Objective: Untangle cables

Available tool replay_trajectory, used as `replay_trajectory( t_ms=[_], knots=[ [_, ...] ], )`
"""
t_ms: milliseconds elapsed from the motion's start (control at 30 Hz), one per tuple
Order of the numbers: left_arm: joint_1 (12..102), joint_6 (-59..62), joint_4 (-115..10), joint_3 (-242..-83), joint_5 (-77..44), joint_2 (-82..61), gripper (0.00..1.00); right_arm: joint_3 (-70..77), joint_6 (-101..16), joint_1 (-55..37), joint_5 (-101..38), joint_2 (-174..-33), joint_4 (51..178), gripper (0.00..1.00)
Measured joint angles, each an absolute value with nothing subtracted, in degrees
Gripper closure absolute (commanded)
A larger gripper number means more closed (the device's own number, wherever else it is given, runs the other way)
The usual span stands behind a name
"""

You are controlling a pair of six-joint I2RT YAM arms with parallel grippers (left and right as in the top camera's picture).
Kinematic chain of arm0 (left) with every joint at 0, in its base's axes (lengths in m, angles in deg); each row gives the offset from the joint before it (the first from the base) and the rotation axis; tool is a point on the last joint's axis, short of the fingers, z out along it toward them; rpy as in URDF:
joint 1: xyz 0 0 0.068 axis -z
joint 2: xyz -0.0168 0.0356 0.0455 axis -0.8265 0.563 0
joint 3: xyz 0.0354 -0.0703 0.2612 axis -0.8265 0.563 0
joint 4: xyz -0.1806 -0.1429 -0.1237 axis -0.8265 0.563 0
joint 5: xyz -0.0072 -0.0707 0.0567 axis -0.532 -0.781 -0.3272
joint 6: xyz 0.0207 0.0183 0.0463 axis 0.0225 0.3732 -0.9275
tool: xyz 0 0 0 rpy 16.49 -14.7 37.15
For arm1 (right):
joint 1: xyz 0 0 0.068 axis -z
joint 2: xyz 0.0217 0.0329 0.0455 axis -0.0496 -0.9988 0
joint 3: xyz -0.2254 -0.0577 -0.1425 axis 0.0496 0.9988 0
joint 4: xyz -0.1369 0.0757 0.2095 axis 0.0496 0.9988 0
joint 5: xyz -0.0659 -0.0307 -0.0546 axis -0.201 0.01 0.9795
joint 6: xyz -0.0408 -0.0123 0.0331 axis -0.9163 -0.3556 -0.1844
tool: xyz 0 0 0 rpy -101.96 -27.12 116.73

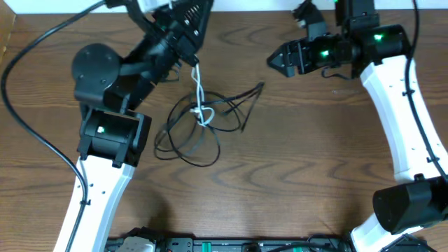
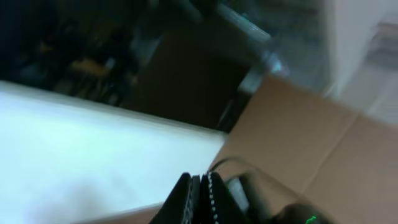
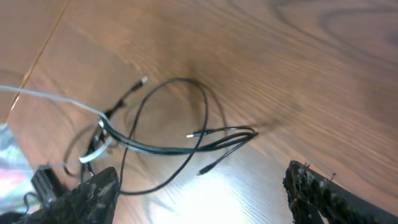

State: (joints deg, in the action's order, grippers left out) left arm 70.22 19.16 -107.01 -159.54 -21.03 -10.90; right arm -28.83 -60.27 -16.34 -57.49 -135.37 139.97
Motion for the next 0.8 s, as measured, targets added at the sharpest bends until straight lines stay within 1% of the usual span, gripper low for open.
replay_trajectory(
  t_ms=[67,100,267,367,400,567,667,800],
  knots=[
    [70.26,21.04,-111.42,-160.83,-23.55,-10.97,0.93,-28.83,-60.93,-18.24,-57.97,-135.79,139.51,0.18],
    [70.30,21.35,-111.14,-161.70,-24.25,-11.06,0.92,-28.83,-61.08,-18.77,-58.12,-136.09,139.40,0.18],
    [69.47,20.43,-96.82,-163.93,-25.30,-11.69,0.93,-28.83,-63.11,-21.22,-61.12,-140.35,138.48,0.18],
    [68.29,20.52,-95.82,-163.93,-25.82,-9.90,0.93,-28.81,-64.66,-22.66,-63.04,-143.04,136.75,0.17],
    [68.14,20.54,-95.82,-163.91,-26.00,-9.42,0.93,-28.81,-65.34,-23.20,-63.63,-143.85,136.53,0.15],
    [67.97,20.67,-96.27,-163.80,-26.98,-9.07,0.92,-28.77,-77.43,-27.88,-68.20,-147.50,138.61,0.10],
    [67.35,20.67,-96.38,-163.80,-27.90,-9.07,0.93,-28.70,-82.87,-29.80,-68.20,-147.61,139.35,0.10],
    [66.48,20.67,-96.82,-163.80,-29.01,-9.07,0.93,-28.72,-86.45,-31.47,-68.13,-149.53,139.29,0.14]
  ],
)
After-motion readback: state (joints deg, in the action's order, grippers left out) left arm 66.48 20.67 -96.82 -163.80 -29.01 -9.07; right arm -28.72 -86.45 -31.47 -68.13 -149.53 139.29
